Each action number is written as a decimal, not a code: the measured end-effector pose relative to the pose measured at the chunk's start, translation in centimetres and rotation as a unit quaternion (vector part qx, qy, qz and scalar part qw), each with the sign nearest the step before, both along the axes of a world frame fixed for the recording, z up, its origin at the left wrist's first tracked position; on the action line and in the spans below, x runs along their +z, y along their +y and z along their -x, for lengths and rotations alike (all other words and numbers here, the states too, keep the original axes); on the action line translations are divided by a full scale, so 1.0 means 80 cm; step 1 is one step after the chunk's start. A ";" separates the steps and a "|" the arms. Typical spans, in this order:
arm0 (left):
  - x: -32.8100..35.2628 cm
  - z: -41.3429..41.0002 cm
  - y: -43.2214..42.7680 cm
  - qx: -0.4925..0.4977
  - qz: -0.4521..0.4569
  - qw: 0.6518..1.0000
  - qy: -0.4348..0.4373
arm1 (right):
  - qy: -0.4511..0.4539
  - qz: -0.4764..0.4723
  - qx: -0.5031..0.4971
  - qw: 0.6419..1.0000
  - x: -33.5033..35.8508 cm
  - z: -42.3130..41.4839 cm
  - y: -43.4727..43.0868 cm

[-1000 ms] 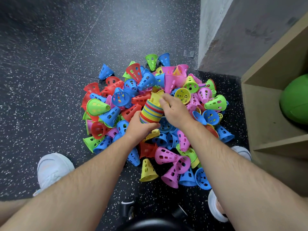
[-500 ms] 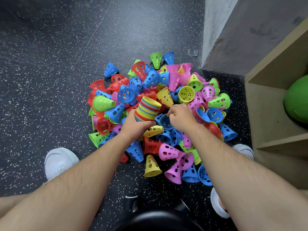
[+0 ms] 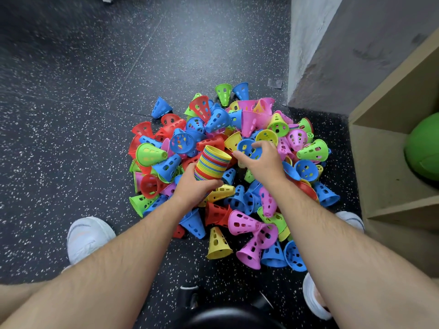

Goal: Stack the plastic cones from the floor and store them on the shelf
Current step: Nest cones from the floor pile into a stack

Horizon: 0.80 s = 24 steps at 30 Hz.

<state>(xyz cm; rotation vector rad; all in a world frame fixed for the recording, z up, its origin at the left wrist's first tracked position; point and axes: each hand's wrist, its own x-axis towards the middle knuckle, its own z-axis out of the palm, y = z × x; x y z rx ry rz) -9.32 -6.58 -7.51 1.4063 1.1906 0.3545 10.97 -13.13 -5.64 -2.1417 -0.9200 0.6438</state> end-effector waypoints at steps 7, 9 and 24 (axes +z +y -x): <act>-0.003 0.000 0.001 0.004 -0.005 1.000 -0.009 | 0.059 -0.093 -0.056 0.992 0.038 0.007 0.028; 0.003 0.001 0.000 0.006 -0.010 1.000 -0.015 | 0.076 -0.086 -0.014 0.993 0.044 0.015 0.034; 0.034 0.102 0.019 0.126 -0.082 0.989 0.001 | 0.104 -0.071 0.126 0.984 0.055 0.123 0.089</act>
